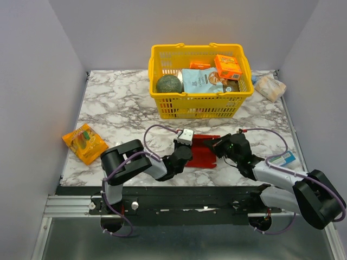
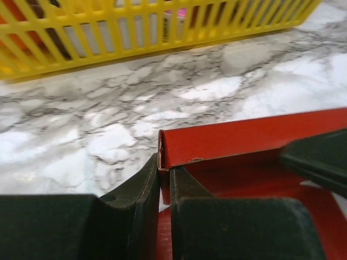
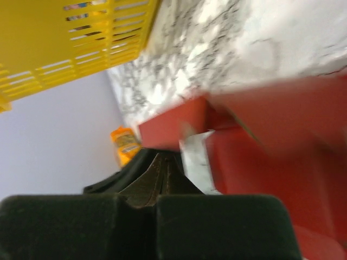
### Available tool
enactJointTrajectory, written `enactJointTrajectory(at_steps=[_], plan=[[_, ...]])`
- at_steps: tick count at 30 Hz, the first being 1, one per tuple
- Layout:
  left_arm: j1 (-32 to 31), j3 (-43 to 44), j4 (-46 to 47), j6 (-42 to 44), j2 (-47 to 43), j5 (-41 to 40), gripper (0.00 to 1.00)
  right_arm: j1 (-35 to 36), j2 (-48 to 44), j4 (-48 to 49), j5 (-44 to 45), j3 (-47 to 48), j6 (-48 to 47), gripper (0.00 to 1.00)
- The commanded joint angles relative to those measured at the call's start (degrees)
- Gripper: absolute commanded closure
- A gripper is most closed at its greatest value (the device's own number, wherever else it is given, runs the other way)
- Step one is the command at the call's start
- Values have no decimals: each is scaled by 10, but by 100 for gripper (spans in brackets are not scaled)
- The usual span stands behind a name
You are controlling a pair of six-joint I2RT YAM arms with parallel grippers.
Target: Fold the paper box
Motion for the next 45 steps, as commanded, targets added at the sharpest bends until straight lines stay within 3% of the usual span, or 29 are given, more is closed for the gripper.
enactJointTrajectory(at_steps=[1,3,6,10,14,16,17,21,24,31,41,45], plan=[[33,-35,-57,72,-16,-62,100,-6,-51,-135,34,11,-87,100],[35,-45,-64,80,-33,-5,100,-6,-81,-173,29,30,-140,96],[37,-74,-71,86,-72,45,100,-6,-159,-237,11,46,-207,78],[38,-109,-77,114,-118,115,100,-6,-272,-305,1,60,-301,41],[39,-133,-77,166,-150,226,100,-6,-303,-386,2,104,-388,25],[44,-127,-125,181,-166,283,100,-6,-293,-391,-19,121,-467,20],[46,-121,-148,186,-172,339,100,-6,-289,-395,-27,127,-493,18],[50,-118,-194,179,-204,422,100,-6,-252,-405,-86,156,-636,15],[51,-124,-213,168,-231,471,100,-6,-212,-424,-145,178,-671,14],[52,-134,-249,158,-290,490,100,13,-190,-429,-204,153,-674,14],[52,-137,-250,158,-304,484,100,78,-166,-435,-259,140,-651,13],[53,-144,-242,158,-315,482,100,91,-151,-432,-237,130,-644,13]])
